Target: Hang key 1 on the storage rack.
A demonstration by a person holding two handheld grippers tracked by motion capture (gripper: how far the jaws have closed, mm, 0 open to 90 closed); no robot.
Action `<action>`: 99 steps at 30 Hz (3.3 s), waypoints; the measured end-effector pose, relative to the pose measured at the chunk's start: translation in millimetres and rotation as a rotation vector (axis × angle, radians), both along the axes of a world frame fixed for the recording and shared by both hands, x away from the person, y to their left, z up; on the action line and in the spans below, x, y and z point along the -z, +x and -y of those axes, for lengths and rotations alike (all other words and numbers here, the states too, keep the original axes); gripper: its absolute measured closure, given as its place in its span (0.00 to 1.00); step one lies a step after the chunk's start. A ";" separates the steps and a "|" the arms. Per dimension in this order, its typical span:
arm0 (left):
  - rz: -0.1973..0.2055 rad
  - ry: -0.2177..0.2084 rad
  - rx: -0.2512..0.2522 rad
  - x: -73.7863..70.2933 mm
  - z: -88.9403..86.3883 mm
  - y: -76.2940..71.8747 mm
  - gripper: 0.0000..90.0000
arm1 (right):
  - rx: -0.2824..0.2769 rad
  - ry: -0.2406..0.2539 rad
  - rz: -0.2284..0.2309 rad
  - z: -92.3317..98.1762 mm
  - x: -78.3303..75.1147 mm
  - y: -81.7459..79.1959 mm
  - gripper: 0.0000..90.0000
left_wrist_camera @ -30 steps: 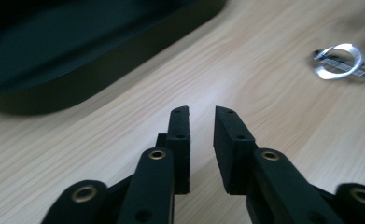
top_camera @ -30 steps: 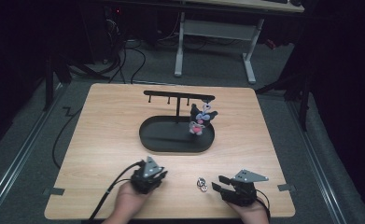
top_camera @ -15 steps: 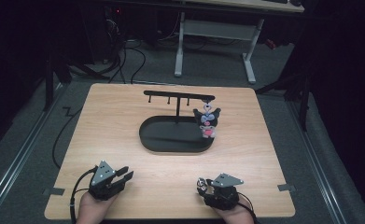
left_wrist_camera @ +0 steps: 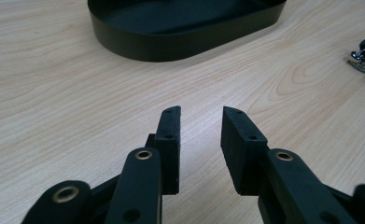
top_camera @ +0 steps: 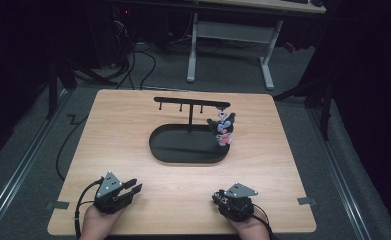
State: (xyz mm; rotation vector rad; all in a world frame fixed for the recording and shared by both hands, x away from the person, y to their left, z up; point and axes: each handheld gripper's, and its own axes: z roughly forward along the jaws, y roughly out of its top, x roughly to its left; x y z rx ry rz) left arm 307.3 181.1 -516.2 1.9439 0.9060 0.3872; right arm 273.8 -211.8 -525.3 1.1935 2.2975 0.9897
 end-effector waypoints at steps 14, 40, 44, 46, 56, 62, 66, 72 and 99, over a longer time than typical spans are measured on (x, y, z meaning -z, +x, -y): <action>-0.016 0.022 0.018 4.9 7.2 -0.5 0.76 | 0.016 0.084 -0.048 21.1 -6.3 -3.1 0.62; -0.022 0.011 0.030 5.1 5.9 0.0 0.75 | 0.031 0.012 -0.042 20.9 -6.3 -1.4 0.75; -0.023 0.011 0.031 5.4 6.6 -0.2 0.75 | 0.038 0.016 -0.043 22.7 -6.8 -0.8 0.75; -0.023 0.011 0.032 5.4 6.7 -0.1 0.75 | 0.033 0.011 -0.046 22.7 -6.2 -0.6 0.75; -0.028 0.016 0.042 6.6 7.7 0.1 0.75 | 0.027 0.002 -0.062 18.6 -1.9 1.1 0.75; -0.029 0.014 0.040 7.1 8.0 0.4 0.75 | 0.019 0.027 -0.089 16.1 -2.8 4.0 0.74; -0.029 0.013 0.043 6.6 7.7 0.0 0.75 | 0.011 0.024 -0.099 13.9 -3.5 6.9 0.74; -0.025 0.006 0.038 5.9 5.4 0.0 0.74 | 0.007 0.020 -0.110 11.4 -5.8 11.5 0.74; -0.014 0.002 0.036 3.0 2.3 -1.0 0.74 | -0.013 -0.025 -0.164 5.3 -18.2 13.2 0.97</action>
